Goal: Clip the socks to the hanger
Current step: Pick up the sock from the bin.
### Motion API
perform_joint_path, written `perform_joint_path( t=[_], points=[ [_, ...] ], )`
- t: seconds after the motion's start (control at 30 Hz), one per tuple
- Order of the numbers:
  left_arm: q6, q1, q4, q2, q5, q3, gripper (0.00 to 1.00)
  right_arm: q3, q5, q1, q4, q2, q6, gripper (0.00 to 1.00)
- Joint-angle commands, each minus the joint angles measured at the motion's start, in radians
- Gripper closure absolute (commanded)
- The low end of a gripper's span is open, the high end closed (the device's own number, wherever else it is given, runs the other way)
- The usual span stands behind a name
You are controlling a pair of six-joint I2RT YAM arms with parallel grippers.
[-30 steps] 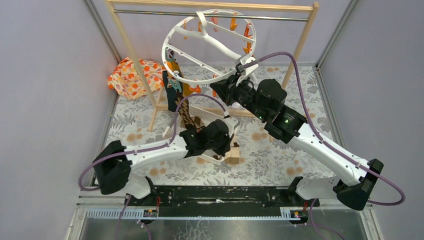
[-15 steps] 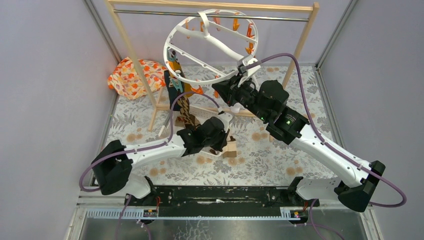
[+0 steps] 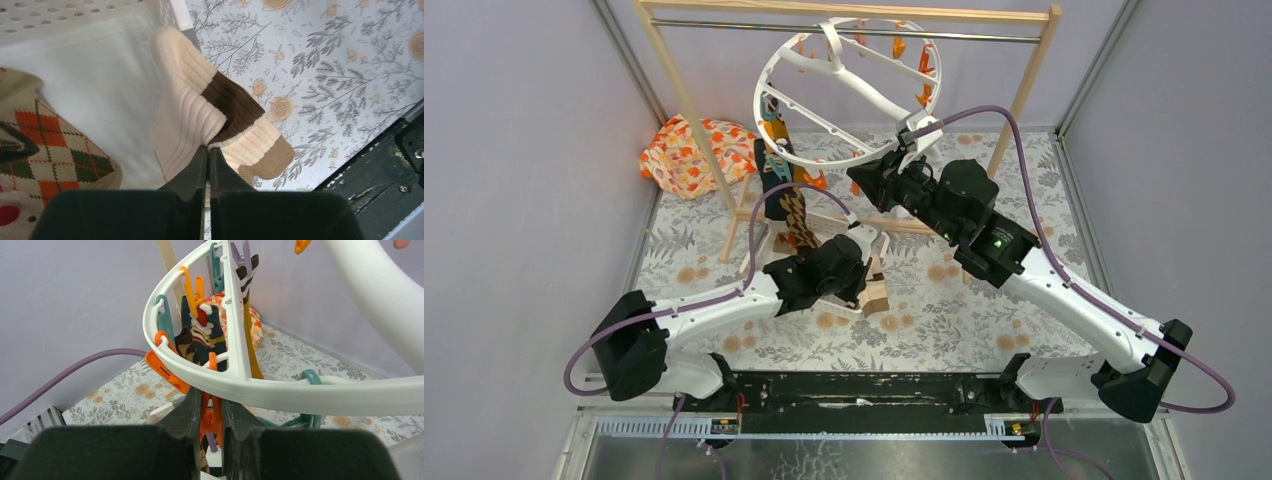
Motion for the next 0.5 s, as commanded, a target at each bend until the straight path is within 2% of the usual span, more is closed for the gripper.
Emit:
perform_joint_path(
  t=[0.0,0.1,0.27,0.47],
  points=[
    [-0.002,0.007,0.01,0.009,-0.045,-0.037,1.0,0.005,-0.016,-0.005,0.026,0.002,0.002,1.0],
    [-0.009,0.025,0.054,-0.044,-0.002,-0.073,1.0,0.005,-0.019,-0.006,0.024,-0.005,0.004,1.0],
    [-0.014,0.137,0.128,-0.187,0.119,-0.16,1.0,-0.004,-0.119,-0.043,0.031,-0.046,0.054,1.0],
    [-0.048,0.16,0.269,-0.406,0.204,-0.241,1.0,-0.008,-0.124,-0.045,0.005,-0.063,0.056,1.0]
  ],
)
